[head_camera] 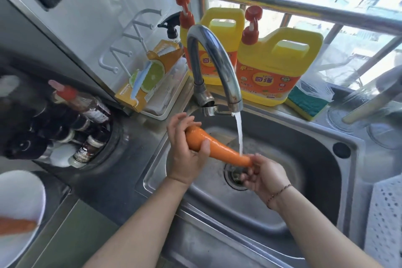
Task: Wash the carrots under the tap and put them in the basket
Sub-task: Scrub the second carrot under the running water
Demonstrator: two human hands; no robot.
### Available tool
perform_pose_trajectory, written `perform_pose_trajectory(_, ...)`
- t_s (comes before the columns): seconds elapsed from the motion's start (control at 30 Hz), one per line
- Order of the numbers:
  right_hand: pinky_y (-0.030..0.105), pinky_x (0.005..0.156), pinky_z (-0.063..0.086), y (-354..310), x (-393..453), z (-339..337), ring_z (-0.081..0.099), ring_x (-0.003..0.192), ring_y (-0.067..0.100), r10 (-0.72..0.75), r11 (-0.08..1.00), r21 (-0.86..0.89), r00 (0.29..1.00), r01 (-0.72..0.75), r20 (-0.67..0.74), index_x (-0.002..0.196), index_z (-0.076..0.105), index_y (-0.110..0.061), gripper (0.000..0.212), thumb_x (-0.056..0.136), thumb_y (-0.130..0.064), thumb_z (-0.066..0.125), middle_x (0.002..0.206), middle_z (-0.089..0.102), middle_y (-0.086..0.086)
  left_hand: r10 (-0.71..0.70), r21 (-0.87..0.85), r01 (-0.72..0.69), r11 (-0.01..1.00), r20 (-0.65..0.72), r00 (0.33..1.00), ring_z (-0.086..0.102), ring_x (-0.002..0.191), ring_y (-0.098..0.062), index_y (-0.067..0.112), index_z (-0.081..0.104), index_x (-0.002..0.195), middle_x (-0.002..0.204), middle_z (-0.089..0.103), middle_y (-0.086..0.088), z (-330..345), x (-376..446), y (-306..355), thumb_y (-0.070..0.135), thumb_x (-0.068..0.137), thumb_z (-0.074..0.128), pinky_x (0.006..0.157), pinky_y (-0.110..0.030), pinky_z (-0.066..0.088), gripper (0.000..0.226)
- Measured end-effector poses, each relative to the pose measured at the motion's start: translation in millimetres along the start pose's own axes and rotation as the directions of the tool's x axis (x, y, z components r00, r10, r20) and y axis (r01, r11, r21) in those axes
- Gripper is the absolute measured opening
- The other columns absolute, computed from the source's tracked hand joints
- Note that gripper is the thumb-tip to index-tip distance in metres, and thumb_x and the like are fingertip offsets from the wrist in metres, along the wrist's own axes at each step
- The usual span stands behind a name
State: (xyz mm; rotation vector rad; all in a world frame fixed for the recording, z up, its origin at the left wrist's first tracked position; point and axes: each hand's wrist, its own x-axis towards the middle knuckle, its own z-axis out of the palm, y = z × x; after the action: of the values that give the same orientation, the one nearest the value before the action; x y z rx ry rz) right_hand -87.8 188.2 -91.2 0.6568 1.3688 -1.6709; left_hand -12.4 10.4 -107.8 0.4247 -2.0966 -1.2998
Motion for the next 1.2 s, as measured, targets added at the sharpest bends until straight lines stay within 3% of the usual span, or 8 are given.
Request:
perform_pose_trajectory(0.17,0.022,0.038,0.025,-12,-18,-10,0.036,0.036,0.018,0.006,0.820,-0.556,0.970,0.134,0.242,0.104,0.057,0.001,0.057,0.094,-0.055,0.051,0.049,0.038,0.000,-0.074,0.020,0.074,0.997,-0.003,0.997,0.052,0.123,-0.015,0.016,0.054,0.121,0.139,0.039,-0.003,6,0,11,0.031,0.072,0.069,0.091,-0.044,0.055,0.053)
perform_pose_trajectory(0.33,0.028,0.043,0.044,-10,-32,-13,0.054,0.042,0.016,-0.344,0.650,-0.588,0.876,0.482,0.338,0.089,0.070,-0.005,0.048,0.089,-0.050,0.054,0.054,0.056,0.003,-0.161,-0.104,0.164,0.981,0.037,0.986,0.051,0.128,-0.019,0.030,0.052,0.120,0.144,0.040,-0.002,22,1,6,0.035,0.077,0.065,0.103,-0.037,0.048,0.045)
perform_pose_trajectory(0.47,0.015,0.065,0.045,4,-34,-34,0.060,0.063,0.003,-0.739,-0.025,-0.778,0.512,0.628,0.437,0.113,0.070,-0.017,0.041,0.096,-0.049,0.050,0.076,0.066,-0.015,-0.298,-0.035,0.300,0.953,0.054,0.953,0.047,0.121,-0.005,0.027,0.051,0.117,0.140,0.046,-0.002,49,4,15,0.046,0.083,0.053,0.101,-0.012,0.035,0.039)
perform_pose_trajectory(0.67,0.032,0.069,0.053,12,-38,-59,0.062,0.077,0.024,-0.822,-0.250,-0.763,0.286,0.596,0.493,0.120,0.066,0.001,0.044,0.096,-0.032,0.049,0.094,0.065,0.010,-0.477,-0.166,0.451,0.877,-0.189,0.859,0.061,0.085,-0.008,0.030,0.061,0.085,0.087,0.065,0.007,79,6,46,0.034,0.098,0.043,0.081,-0.028,0.048,0.023)
perform_pose_trajectory(0.83,0.030,0.075,0.053,1,-46,-78,0.066,0.080,0.026,-0.799,-0.174,-0.791,0.385,0.587,0.462,0.118,0.068,-0.005,0.042,0.092,-0.034,0.053,0.100,0.066,0.008,-0.755,-0.388,0.694,0.607,-0.007,0.656,0.067,0.095,-0.028,0.042,0.073,0.083,0.100,0.074,-0.011,86,5,36,0.045,0.101,0.040,0.094,-0.054,0.052,0.038)
perform_pose_trajectory(0.97,0.028,0.077,0.046,-12,-50,-63,0.065,0.082,0.024,-0.743,-0.014,-0.802,0.530,0.597,0.408,0.113,0.070,-0.012,0.024,0.091,-0.023,0.066,0.093,0.069,0.003,-0.664,-0.179,0.651,0.738,-0.016,0.748,0.055,0.122,-0.024,0.028,0.045,0.138,0.134,0.056,-0.009,90,-16,46,0.050,0.095,0.048,0.106,-0.044,0.045,0.049)
perform_pose_trajectory(1.07,0.024,0.072,0.043,-23,-51,-59,0.062,0.074,0.015,-0.717,0.084,-0.801,0.594,0.593,0.365,0.104,0.074,-0.016,0.018,0.093,-0.026,0.064,0.078,0.067,-0.005,-0.556,-0.021,0.561,0.828,0.099,0.825,0.050,0.128,-0.019,0.023,0.031,0.150,0.142,0.047,-0.005,84,-32,57,0.049,0.094,0.055,0.108,-0.040,0.043,0.066)
perform_pose_trajectory(1.2,0.009,0.066,0.043,-40,-41,-82,0.064,0.078,0.004,-0.577,0.238,-0.804,0.745,0.545,0.334,0.114,0.068,-0.025,0.025,0.090,-0.020,0.070,0.091,0.070,-0.005,-0.506,-0.071,0.524,0.848,0.184,0.843,0.056,0.123,-0.003,0.029,0.035,0.148,0.138,0.054,0.000,55,-29,46,0.020,0.091,0.068,0.108,-0.031,0.045,0.066)
